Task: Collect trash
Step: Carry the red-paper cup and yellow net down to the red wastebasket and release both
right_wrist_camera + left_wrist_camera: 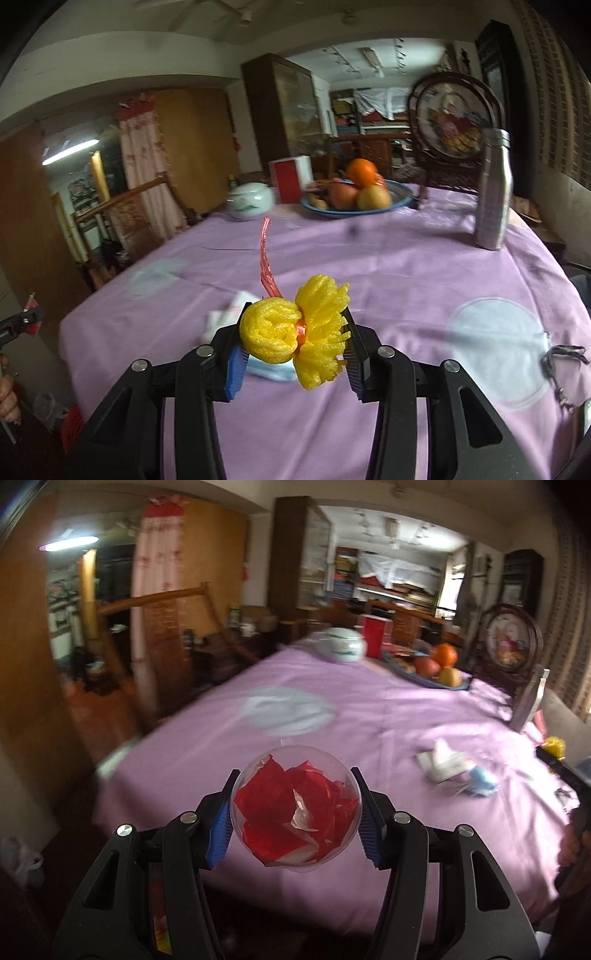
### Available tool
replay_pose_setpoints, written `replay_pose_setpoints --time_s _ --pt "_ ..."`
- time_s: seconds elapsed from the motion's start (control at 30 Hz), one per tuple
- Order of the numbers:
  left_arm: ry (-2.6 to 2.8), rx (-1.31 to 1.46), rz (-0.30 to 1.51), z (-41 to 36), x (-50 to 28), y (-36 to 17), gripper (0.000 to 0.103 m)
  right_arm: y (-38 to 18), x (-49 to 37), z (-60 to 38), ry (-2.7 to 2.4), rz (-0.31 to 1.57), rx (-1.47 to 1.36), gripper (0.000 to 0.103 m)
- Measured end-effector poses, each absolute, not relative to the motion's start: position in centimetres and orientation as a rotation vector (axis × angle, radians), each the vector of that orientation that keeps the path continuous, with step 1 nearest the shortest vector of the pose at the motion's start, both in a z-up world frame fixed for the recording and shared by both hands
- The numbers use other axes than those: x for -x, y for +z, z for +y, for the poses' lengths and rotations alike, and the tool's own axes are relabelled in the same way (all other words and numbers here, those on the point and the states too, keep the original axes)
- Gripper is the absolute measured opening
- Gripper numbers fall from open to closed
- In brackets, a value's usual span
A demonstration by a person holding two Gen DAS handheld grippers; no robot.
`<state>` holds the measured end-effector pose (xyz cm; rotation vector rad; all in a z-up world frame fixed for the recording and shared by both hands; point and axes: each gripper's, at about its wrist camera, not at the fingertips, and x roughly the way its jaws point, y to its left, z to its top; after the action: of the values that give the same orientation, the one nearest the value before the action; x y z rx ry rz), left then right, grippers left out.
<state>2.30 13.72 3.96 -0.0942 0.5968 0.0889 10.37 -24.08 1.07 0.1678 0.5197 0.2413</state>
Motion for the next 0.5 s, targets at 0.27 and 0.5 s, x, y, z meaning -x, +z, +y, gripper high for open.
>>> replay_pose_setpoints --time_s 0.27,0.5 --pt "0.311 0.247 0.725 25.4 5.0 -2.5 0.056 3.4 -5.8 -15.2 0.46 0.475 -0.113 0.044" --pt "0.419 0.371 0.891 31.5 6.5 -10.5 0.073 3.1 -4.8 -6.7 0.594 0.533 -0.038 0.044"
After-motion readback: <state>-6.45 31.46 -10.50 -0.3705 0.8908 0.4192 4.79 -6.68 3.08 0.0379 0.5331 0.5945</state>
